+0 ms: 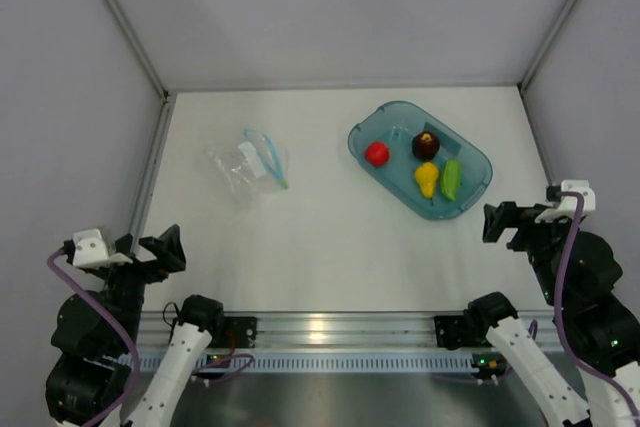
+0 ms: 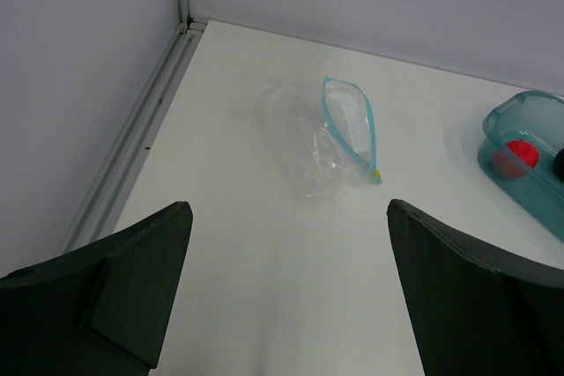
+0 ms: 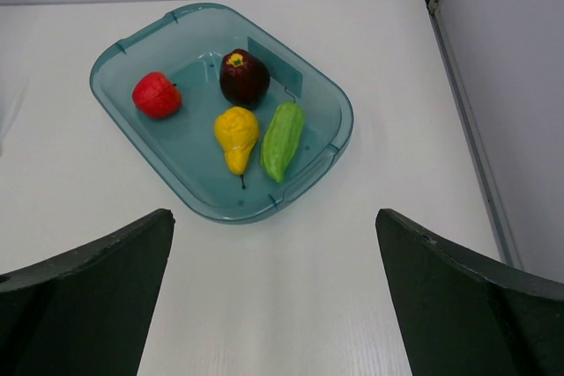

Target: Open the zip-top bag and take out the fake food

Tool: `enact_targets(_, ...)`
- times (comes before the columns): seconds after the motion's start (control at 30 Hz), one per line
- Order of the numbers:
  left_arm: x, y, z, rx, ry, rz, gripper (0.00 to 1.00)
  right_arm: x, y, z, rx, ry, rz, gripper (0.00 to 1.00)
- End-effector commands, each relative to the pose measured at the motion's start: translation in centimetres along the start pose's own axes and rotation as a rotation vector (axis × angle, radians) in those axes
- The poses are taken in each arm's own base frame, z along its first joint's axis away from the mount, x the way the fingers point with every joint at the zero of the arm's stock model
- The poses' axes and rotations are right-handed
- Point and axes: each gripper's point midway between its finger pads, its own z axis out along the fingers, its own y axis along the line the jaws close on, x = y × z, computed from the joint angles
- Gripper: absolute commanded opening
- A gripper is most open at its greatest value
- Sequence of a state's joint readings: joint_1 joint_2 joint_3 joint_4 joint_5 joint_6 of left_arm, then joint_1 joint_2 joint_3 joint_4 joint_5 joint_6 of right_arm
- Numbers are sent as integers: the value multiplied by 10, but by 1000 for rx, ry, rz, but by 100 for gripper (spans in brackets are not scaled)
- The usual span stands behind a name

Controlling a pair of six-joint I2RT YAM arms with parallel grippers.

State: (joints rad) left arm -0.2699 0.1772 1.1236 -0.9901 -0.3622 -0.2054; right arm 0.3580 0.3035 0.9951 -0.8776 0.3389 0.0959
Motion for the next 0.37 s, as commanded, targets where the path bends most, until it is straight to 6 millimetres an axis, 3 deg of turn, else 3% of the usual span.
enact_targets(0.0,1,1,5,-20,17,16,98,-3,1,4,-1,9,-19,99)
enact_targets(0.33,-4,-5,11,-13,33,-7,98,1,3,10,4,34,-24,99)
